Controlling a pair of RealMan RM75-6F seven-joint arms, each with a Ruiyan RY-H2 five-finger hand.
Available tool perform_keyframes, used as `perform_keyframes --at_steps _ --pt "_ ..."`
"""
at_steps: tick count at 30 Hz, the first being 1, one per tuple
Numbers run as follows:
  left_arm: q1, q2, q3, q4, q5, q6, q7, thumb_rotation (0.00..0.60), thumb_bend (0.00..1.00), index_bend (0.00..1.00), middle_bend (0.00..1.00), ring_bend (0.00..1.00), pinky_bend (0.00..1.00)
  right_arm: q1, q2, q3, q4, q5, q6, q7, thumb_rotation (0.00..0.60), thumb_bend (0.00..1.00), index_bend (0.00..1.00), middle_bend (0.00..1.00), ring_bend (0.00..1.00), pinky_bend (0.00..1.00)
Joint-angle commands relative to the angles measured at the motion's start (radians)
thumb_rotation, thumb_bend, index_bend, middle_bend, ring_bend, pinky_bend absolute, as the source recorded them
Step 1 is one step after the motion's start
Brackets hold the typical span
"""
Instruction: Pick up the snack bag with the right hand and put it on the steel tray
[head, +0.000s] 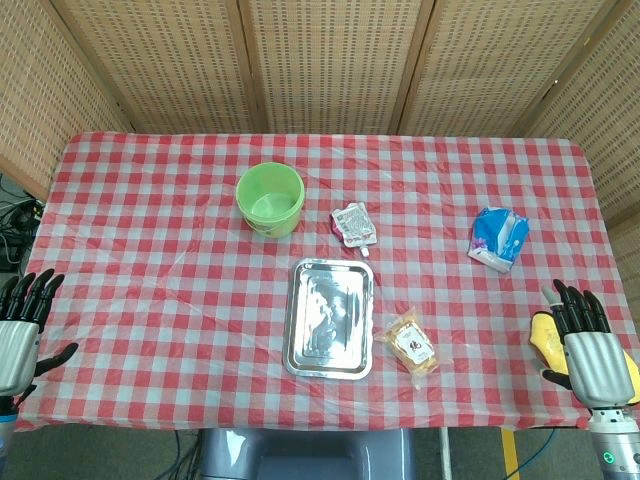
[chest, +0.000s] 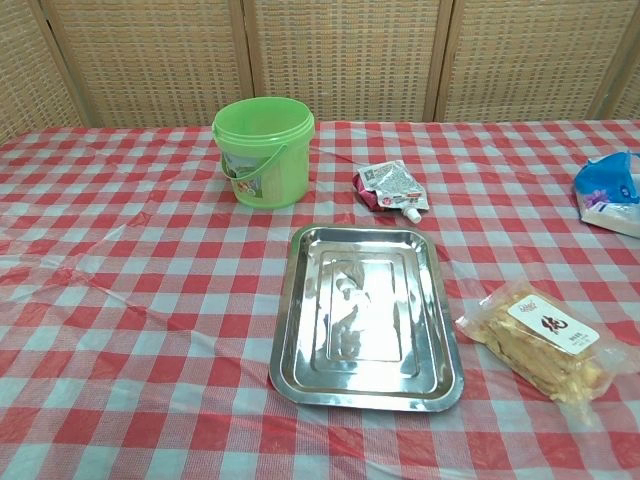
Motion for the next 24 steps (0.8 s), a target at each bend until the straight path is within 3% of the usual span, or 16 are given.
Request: perform_keyframes --at_steps 1,24 --pt "-0.003 0.007 0.006 -0.012 -0.004 -0.008 0.01 0.6 0.09 0.0 0.0 0.0 0.0 0.0 0.003 0.0 -0.004 0.006 -0.004 -0.002 0.6 0.06 0.0 0.0 0.0 0.0" --pt "-0.002 0.015 0.003 -0.015 -0.003 -0.006 -0.005 0.6 0.09 0.0 0.0 0.0 0.0 0.004 0.005 -0.005 -0.006 0.001 -0.017 0.0 0.6 0.06 0.0 0.0 0.0 0.0"
